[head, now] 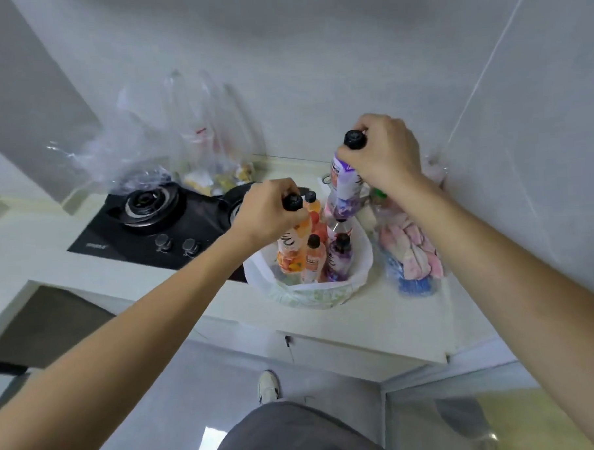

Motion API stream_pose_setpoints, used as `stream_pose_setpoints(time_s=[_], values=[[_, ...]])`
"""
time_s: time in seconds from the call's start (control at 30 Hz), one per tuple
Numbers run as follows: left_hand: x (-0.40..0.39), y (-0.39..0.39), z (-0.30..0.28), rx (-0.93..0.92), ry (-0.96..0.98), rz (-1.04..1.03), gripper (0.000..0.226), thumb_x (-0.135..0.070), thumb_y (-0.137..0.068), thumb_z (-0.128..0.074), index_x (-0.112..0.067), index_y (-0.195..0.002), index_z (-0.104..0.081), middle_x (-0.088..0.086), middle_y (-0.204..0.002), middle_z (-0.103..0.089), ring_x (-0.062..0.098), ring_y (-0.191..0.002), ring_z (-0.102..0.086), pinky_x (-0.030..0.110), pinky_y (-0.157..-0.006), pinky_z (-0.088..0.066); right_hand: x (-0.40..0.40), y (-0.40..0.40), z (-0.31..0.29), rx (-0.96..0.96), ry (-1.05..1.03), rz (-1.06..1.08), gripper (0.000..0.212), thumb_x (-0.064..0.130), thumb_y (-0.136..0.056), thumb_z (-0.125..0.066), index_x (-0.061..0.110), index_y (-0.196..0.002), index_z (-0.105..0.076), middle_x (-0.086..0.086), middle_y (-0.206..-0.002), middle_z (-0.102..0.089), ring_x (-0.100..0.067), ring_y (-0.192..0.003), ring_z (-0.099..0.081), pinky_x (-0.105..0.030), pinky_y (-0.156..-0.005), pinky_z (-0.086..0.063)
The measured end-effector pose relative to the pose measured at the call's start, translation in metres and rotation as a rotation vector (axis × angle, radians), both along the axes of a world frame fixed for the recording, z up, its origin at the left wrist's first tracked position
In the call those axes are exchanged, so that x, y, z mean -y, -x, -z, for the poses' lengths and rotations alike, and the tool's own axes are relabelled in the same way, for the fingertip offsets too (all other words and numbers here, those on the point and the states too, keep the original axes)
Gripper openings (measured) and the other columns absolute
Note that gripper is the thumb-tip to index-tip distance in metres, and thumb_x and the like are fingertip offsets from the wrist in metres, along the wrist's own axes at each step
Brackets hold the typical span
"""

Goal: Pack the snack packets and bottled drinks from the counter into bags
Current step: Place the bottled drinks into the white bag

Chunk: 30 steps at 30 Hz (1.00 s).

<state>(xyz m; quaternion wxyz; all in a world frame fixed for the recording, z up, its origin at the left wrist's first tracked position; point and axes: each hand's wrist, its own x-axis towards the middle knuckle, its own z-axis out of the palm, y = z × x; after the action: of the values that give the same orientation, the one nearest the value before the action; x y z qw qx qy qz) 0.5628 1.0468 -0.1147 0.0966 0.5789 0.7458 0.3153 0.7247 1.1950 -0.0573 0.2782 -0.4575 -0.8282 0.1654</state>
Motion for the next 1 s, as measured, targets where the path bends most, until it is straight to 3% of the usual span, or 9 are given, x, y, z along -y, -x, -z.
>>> stream_pose_setpoints(time_s=[0.2, 0.3, 0.47, 0.63, 0.87, 1.0], values=[[-0.001, 0.036, 0.023, 0.032, 0.037, -0.066, 0.017, -0.025, -0.075, -0.074, -0.015, -0.075, -0.06, 0.0, -0.063, -0.06, 0.019, -0.058, -0.057, 0.036, -0.052, -0.043, 0.0, 0.068, 0.02, -0.02, 0.066, -0.138, 0.016, 0.034, -0.077, -0.066, 0.022, -0.088, -0.066, 0.003, -0.08, -0.07, -0.025, -0.077, -0.065, -0.037, -0.067, -0.055], [-0.004, 0.053, 0.043, 0.094, 0.083, -0.069, 0.024, -0.023, -0.077, -0.076, -0.024, -0.071, -0.053, -0.004, -0.058, -0.057, 0.012, -0.05, -0.057, 0.033, -0.046, -0.043, -0.004, 0.095, 0.041, -0.007, 0.098, -0.171, 0.014, 0.033, -0.078, -0.067, 0.023, -0.087, -0.064, 0.004, -0.08, -0.068, -0.023, -0.076, -0.064, -0.037, -0.065, -0.054], [-0.01, 0.072, 0.075, 0.172, 0.189, -0.053, 0.022, -0.025, -0.077, -0.076, -0.023, -0.075, -0.054, -0.004, -0.064, -0.062, 0.014, -0.056, -0.061, 0.041, -0.054, -0.055, -0.018, 0.127, 0.078, 0.086, 0.136, -0.182, 0.02, 0.036, -0.084, -0.073, 0.02, -0.093, -0.064, -0.001, -0.084, -0.068, -0.025, -0.078, -0.064, -0.035, -0.064, -0.052], [-0.015, 0.085, 0.108, 0.209, 0.252, -0.019, 0.023, -0.033, -0.077, -0.076, -0.023, -0.08, -0.056, -0.002, -0.064, -0.067, 0.014, -0.056, -0.063, 0.047, -0.058, -0.055, -0.032, 0.148, 0.108, 0.155, 0.165, -0.176, 0.023, 0.035, -0.085, -0.072, 0.016, -0.096, -0.064, -0.004, -0.086, -0.069, -0.028, -0.081, -0.064, -0.039, -0.069, -0.053], [-0.019, 0.078, 0.132, 0.238, 0.306, -0.032, 0.023, -0.032, -0.078, -0.076, -0.027, -0.084, -0.055, -0.007, -0.073, -0.066, 0.017, -0.069, -0.062, 0.037, -0.059, -0.053, -0.048, 0.172, 0.145, 0.349, 0.144, -0.277, 0.028, 0.037, -0.088, -0.069, 0.017, -0.105, -0.061, -0.009, -0.096, -0.07, -0.035, -0.089, -0.064, -0.041, -0.072, -0.052], [-0.023, 0.066, 0.144, 0.245, 0.307, -0.067, 0.026, -0.036, -0.081, -0.074, -0.024, -0.087, -0.052, -0.005, -0.072, -0.064, 0.018, -0.067, -0.059, 0.034, -0.056, -0.048, -0.061, 0.172, 0.162, 0.429, 0.118, -0.347, 0.028, 0.036, -0.094, -0.066, 0.016, -0.112, -0.059, -0.011, -0.099, -0.068, -0.035, -0.089, -0.063, -0.038, -0.068, -0.044]])
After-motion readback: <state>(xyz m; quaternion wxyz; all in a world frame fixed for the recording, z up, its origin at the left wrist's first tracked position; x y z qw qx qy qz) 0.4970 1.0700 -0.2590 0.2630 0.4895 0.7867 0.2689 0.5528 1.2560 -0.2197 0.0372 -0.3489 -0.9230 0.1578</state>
